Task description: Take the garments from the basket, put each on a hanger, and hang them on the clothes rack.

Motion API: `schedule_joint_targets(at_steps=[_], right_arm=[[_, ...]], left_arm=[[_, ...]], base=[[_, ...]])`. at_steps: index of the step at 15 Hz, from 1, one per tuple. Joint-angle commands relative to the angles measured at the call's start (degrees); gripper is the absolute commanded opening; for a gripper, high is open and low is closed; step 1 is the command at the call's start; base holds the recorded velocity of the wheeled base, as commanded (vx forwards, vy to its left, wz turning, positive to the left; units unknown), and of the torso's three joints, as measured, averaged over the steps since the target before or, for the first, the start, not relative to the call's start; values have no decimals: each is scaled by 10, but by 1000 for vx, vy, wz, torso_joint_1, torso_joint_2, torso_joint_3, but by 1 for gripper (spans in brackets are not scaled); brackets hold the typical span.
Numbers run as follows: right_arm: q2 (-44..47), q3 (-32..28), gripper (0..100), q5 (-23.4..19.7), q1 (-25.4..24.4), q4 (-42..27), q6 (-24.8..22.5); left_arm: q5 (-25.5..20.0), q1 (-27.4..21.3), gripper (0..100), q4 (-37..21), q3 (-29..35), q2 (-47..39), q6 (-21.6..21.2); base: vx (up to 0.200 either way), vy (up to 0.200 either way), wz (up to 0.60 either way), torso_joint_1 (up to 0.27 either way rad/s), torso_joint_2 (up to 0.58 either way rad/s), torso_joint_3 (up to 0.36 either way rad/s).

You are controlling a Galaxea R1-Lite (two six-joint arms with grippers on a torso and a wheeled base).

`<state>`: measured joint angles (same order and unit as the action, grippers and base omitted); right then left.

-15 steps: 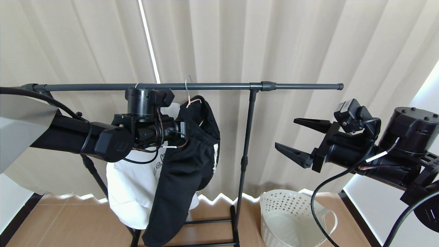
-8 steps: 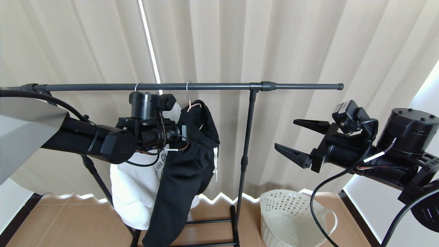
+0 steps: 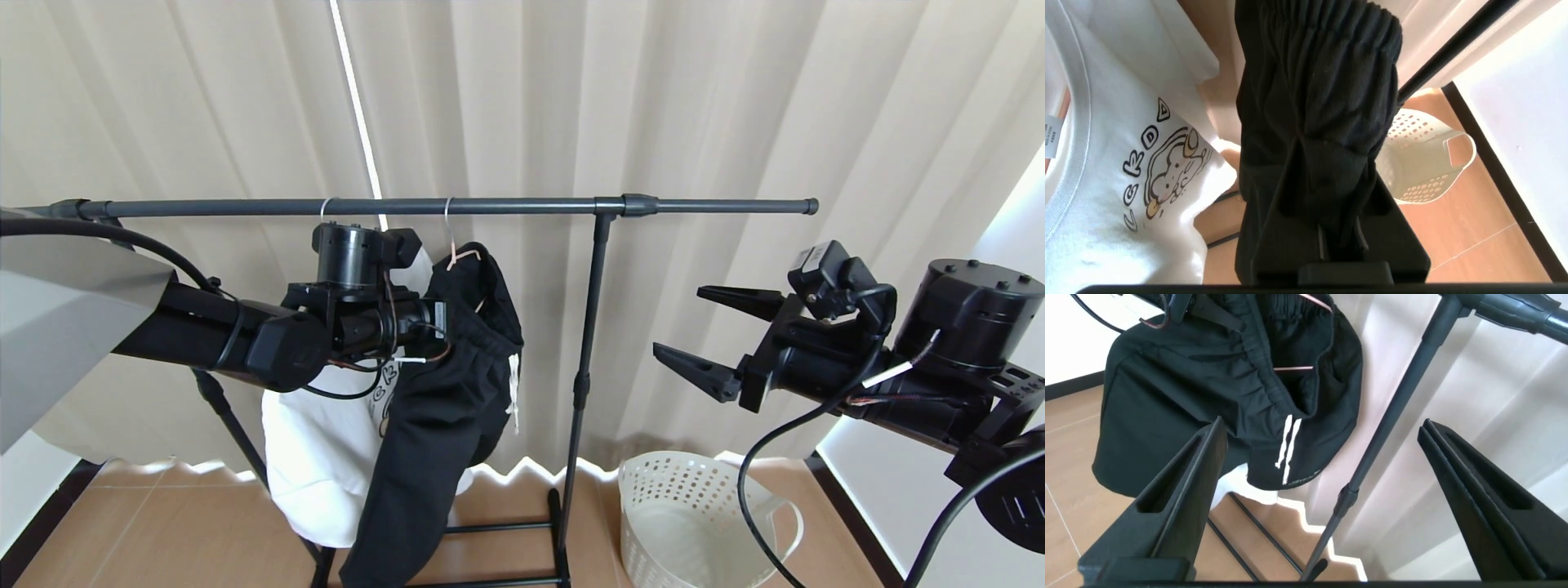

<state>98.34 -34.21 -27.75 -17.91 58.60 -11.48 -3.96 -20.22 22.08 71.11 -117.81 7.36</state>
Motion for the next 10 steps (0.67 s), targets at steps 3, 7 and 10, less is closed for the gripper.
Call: schedule_joint_targets(at_steps=[3,7,10], right_arm=[[1,-1,100,0,0,0,0],[1,-1,100,0,0,0,0],[1,-1,100,0,0,0,0]], left_arm=[[0,1,0,0,-1,0,0],[-1,0,100,5,-4,2,-2],[0,0,100,35,-16,4,-2]], base=[[0,0,0,0,0,0],[0,0,0,0,0,0],[0,0,0,0,0,0]])
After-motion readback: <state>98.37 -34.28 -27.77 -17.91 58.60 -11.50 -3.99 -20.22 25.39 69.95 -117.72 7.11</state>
